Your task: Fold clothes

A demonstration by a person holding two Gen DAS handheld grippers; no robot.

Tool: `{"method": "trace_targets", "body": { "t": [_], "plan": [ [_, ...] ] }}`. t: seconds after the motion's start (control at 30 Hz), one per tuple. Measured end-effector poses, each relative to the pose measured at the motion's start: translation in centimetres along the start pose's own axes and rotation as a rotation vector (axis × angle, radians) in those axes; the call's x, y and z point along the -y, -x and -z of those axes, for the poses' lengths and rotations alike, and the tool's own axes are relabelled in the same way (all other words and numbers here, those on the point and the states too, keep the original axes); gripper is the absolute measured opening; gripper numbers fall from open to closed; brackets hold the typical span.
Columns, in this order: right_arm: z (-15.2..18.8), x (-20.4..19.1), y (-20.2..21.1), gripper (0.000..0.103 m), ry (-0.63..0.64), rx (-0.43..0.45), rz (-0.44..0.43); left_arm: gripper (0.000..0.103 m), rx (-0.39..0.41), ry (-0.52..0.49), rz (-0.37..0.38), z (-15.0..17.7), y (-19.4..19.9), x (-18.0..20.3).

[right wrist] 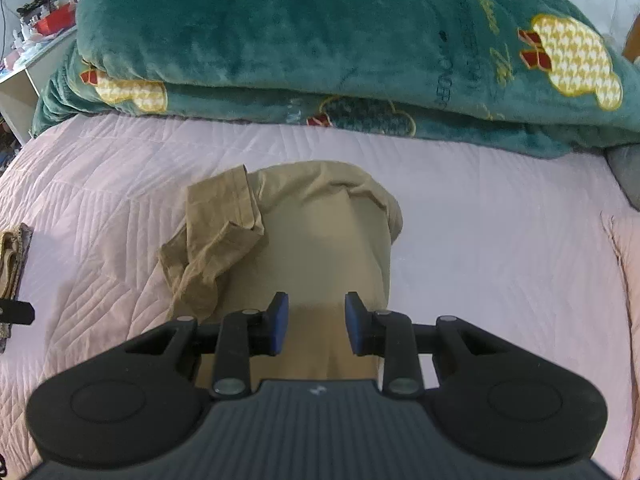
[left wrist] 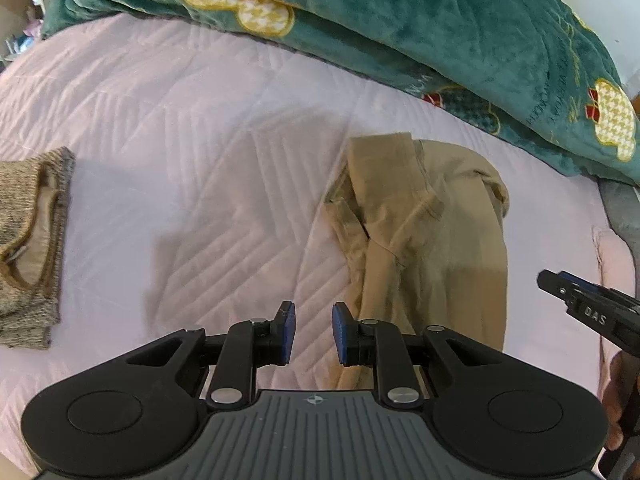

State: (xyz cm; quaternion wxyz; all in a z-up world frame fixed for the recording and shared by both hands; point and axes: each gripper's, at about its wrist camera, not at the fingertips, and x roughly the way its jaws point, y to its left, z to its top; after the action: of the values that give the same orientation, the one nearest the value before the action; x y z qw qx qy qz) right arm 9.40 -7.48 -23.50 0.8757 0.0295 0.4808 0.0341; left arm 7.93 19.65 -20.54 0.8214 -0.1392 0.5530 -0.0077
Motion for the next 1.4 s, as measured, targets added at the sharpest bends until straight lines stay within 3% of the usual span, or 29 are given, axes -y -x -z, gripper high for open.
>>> {"method": "trace_targets", "body": {
  "t": [0.27, 0.5, 0.7, 1.03, 1.13, 1.4],
  "plan": [
    [-0.5, 1.3, -1.0, 0.031, -0.12, -0.045, -0.003, 0.023, -0.02, -0.022, 0.019, 0.1, -0.5, 0.2],
    [-1.6, 0.7, -2.9, 0.039, -0.131, -0.067, 0.067, 0.023, -0.043, -0.033, 0.013, -0.4, -1.4, 0.2],
    [-2.7, -0.3, -5.1, 0.043, -0.121, -0.08, 0.053, 0.023, -0.055, -0.031, -0.008, -1.9, -3.2, 0.0],
    [-6.5, -3.1, -10.1, 0.046, -0.083, -0.112, -0.035, 0.023, -0.059, -0.005, -0.031, -6.8, -8.5, -0.6],
    [-6.7, -3.5, -11.9, 0.047, -0.083, -0.142, -0.025, 0.023, -0.07, 0.011, -0.021, -7.3, -9.5, -0.6],
    [-5.8, -4.3, -13.9, 0.047, -0.102, -0.198, -0.113, 0.023, -0.104, 0.027, -0.001, -6.7, -11.7, -1.2]
  ]
}}
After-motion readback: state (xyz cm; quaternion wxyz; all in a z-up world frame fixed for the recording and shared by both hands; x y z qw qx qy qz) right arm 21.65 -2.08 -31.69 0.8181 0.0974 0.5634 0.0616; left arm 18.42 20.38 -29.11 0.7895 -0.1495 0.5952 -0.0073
